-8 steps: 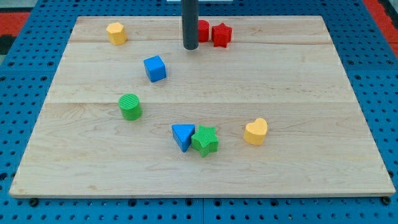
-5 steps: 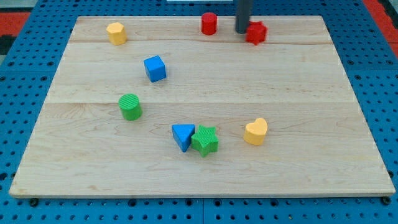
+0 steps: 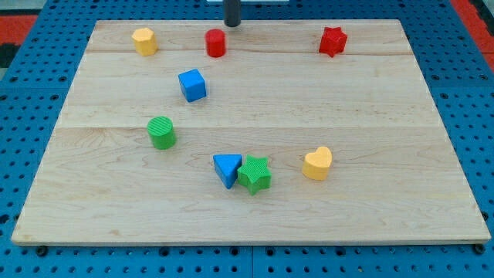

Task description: Place the red circle in between the yellow hexagon and red star

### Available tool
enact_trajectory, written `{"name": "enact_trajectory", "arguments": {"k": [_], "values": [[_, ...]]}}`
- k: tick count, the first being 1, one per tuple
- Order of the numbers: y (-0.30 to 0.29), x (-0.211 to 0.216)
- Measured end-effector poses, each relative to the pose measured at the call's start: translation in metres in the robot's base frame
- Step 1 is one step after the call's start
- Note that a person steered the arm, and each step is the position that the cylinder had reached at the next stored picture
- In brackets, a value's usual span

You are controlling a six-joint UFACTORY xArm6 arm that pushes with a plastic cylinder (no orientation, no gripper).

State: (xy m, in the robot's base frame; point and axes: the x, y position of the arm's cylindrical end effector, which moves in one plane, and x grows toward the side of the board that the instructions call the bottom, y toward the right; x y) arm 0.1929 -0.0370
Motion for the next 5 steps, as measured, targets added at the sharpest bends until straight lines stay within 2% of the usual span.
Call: {"name": "enact_trajectory", "arguments": {"k": [1, 2, 4, 5], "values": [[-0.013, 0.007], [-0.089, 0.023], [-0.091, 0.091], [-0.065, 0.074]]}}
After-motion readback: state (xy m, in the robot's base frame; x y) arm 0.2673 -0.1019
